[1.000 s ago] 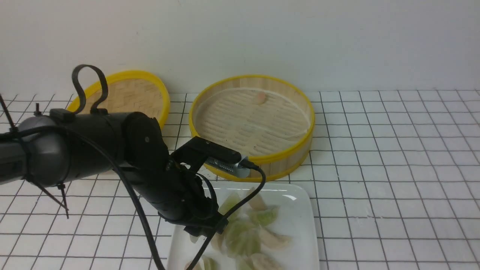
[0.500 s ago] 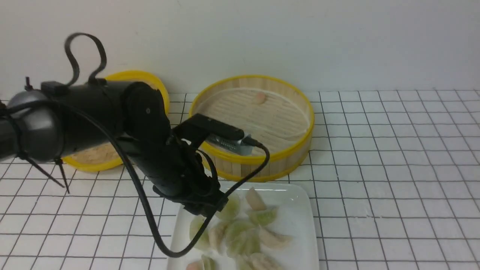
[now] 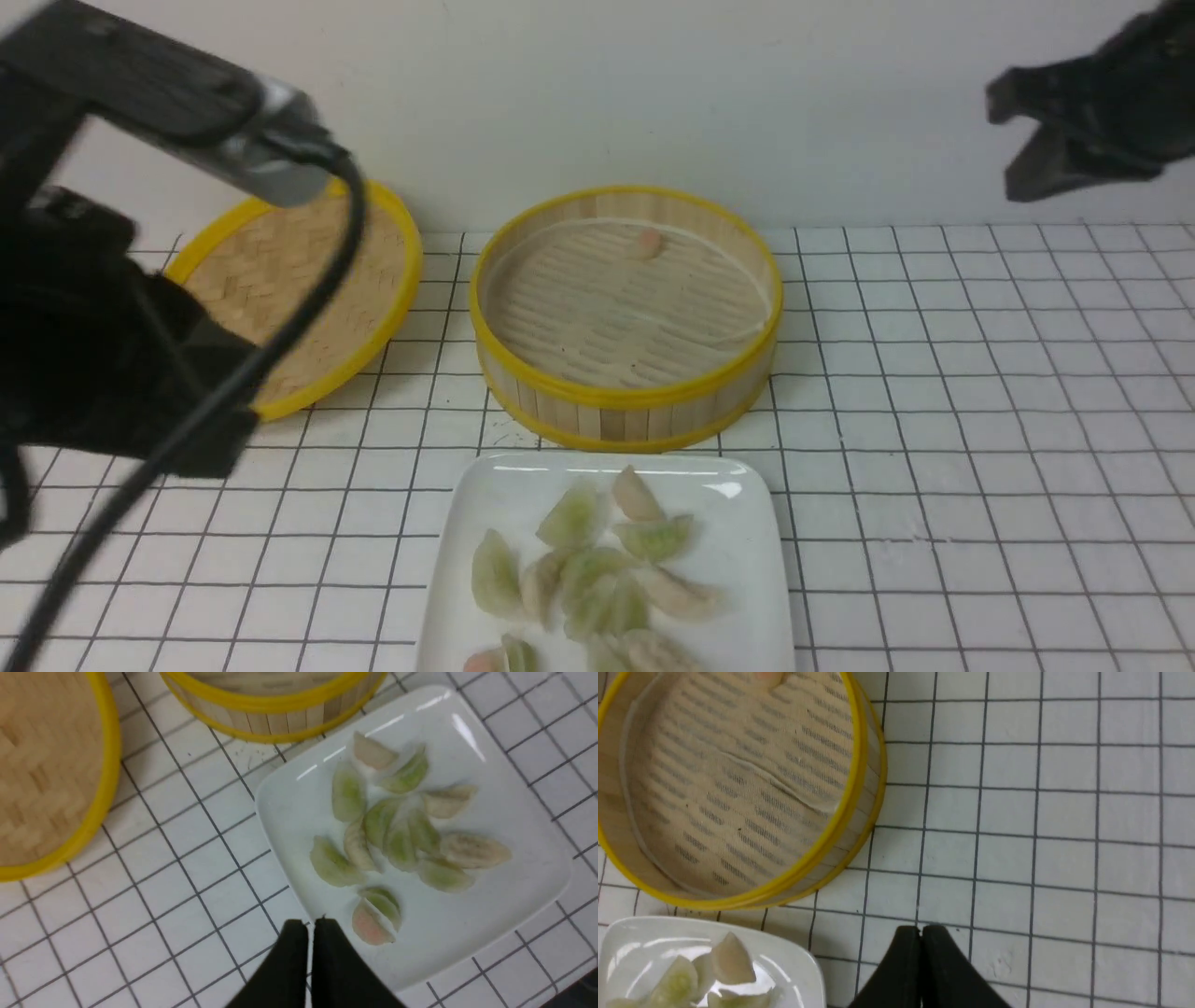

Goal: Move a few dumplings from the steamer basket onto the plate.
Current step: Use the right arm to grab a dumpling from inside the steamer

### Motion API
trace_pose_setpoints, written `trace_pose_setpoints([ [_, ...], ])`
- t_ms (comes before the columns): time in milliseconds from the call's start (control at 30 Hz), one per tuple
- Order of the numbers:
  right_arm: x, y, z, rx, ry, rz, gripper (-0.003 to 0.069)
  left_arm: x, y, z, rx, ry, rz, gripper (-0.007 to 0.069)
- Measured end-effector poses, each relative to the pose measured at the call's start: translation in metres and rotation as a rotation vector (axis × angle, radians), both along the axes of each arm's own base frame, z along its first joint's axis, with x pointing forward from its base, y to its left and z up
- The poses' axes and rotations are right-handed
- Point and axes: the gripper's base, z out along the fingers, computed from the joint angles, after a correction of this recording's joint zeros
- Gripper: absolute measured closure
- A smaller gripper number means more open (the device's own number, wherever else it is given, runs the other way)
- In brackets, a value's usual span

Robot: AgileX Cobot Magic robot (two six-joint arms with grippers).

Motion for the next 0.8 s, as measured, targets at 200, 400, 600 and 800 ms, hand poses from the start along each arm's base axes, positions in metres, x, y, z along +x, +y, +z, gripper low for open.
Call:
trace_pose_setpoints([
  [200, 0.091, 0.07, -0.02, 0.016, -0.078, 0.077, 0.0659, -0.079, 0.048, 0.032, -0.126, -0.212, 0.107, 0.0631],
  [400, 0.13, 0.139, -0.062, 0.071, -0.16, 0.146, 0.0621, -0.127, 0.094, 0.025, -0.127, -0.358, 0.314, 0.0631],
  [600, 0.14, 0.166, -0.098, 0.019, -0.212, 0.176, 0.0484, -0.141, 0.117, 0.009, -0.081, -0.382, 0.484, 0.0631],
  [800, 0.148, 0.165, -0.128, -0.057, -0.188, 0.19, 0.0323, -0.134, 0.114, -0.003, -0.044, -0.348, 0.492, 0.0631],
])
